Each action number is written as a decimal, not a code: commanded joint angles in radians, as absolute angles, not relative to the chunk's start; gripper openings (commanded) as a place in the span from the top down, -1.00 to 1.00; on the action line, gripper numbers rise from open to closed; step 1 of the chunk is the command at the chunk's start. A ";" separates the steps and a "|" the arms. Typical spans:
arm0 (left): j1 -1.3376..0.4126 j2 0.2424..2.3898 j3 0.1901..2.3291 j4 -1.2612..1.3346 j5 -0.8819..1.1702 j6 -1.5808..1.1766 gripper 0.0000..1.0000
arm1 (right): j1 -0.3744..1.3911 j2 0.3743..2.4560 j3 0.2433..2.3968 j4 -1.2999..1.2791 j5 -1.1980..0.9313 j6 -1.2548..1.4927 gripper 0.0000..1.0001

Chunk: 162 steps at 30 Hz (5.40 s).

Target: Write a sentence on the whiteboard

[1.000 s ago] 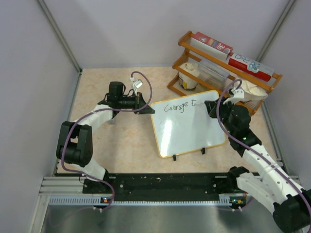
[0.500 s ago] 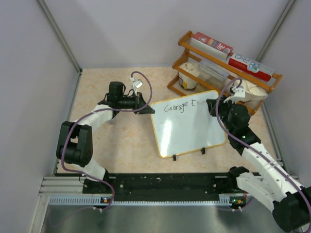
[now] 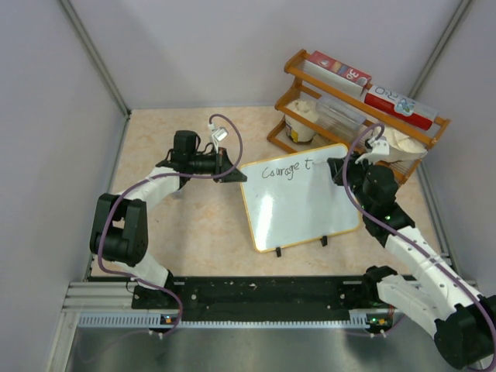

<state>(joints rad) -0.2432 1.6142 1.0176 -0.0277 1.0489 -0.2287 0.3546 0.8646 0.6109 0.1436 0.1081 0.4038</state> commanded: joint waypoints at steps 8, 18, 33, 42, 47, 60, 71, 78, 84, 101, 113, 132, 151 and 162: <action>-0.298 1.637 0.982 -0.080 0.969 -0.025 1.00 | 0.341 0.828 0.624 0.066 0.092 0.379 1.00; -0.301 1.638 0.982 -0.080 0.968 -0.025 1.00 | 0.341 0.807 0.609 0.049 0.153 0.368 1.00; -0.301 1.635 0.980 -0.080 0.966 -0.025 1.00 | 0.341 0.867 0.646 0.127 0.161 0.382 1.00; -0.299 1.637 0.980 -0.080 0.968 -0.023 1.00 | 0.341 0.891 0.660 0.153 0.134 0.405 1.00; -0.301 1.638 0.980 -0.081 0.965 -0.021 1.00 | 0.342 0.908 0.660 0.164 0.094 0.422 1.00; -0.301 1.640 0.979 -0.083 0.960 -0.020 1.00 | 0.341 0.789 0.644 0.147 0.113 0.426 1.00; -0.302 1.637 0.969 -0.064 0.951 -0.034 1.00 | 0.341 0.672 0.601 0.092 0.055 0.376 1.00; -0.301 1.625 0.966 -0.057 0.940 -0.037 1.00 | 0.342 0.650 0.578 0.058 -0.026 0.336 1.00; -0.301 1.618 0.960 -0.051 0.936 -0.041 1.00 | 0.342 0.679 0.581 0.087 -0.069 0.348 1.00; -0.301 1.612 0.951 -0.040 0.931 -0.049 1.00 | 0.515 0.749 0.604 0.126 0.054 0.321 1.00; -0.301 1.617 0.951 -0.034 0.934 -0.054 1.00 | 0.571 0.781 0.604 0.155 0.005 0.270 1.00; -0.302 1.612 0.951 -0.043 0.939 -0.051 1.00 | 0.706 0.842 0.572 0.252 0.034 0.242 1.00; -0.302 1.612 0.951 -0.049 0.937 -0.046 1.00 | 0.712 0.845 0.549 0.279 0.020 0.236 1.00; -0.302 1.621 0.959 -0.057 0.934 -0.043 1.00 | 0.723 0.903 0.583 0.265 0.058 0.236 1.00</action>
